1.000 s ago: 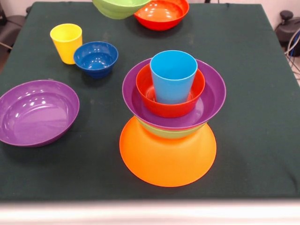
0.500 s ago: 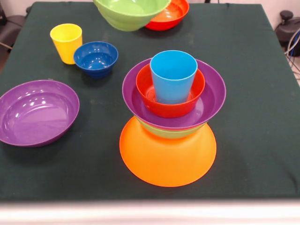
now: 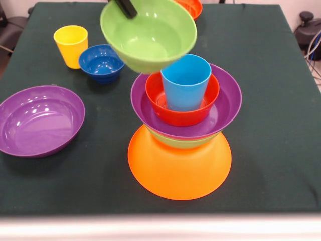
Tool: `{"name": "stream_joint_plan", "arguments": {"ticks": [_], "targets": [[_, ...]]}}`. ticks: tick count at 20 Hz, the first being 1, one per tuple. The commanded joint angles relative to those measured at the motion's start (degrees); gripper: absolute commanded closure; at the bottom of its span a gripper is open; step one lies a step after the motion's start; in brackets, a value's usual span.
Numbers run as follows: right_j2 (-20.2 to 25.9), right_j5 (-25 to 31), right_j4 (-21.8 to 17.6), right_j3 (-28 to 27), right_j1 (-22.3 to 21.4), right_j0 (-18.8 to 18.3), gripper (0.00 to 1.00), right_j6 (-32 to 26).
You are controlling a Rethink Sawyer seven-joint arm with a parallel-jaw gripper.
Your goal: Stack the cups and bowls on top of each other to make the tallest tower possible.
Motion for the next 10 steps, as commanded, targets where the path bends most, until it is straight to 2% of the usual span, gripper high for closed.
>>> {"name": "stream_joint_plan", "arguments": {"ticks": [1, 6, 10], "targets": [[3.3, 5.1, -3.7, -7.6, 5.7, 3.7, 1.0, -14.5], [2.9, 6.6, -3.7, -10.2, 6.5, 4.4, 1.0, -14.4], [2.2, 6.5, -2.8, -8.6, 4.7, 4.3, 1.0, -13.3]]}}
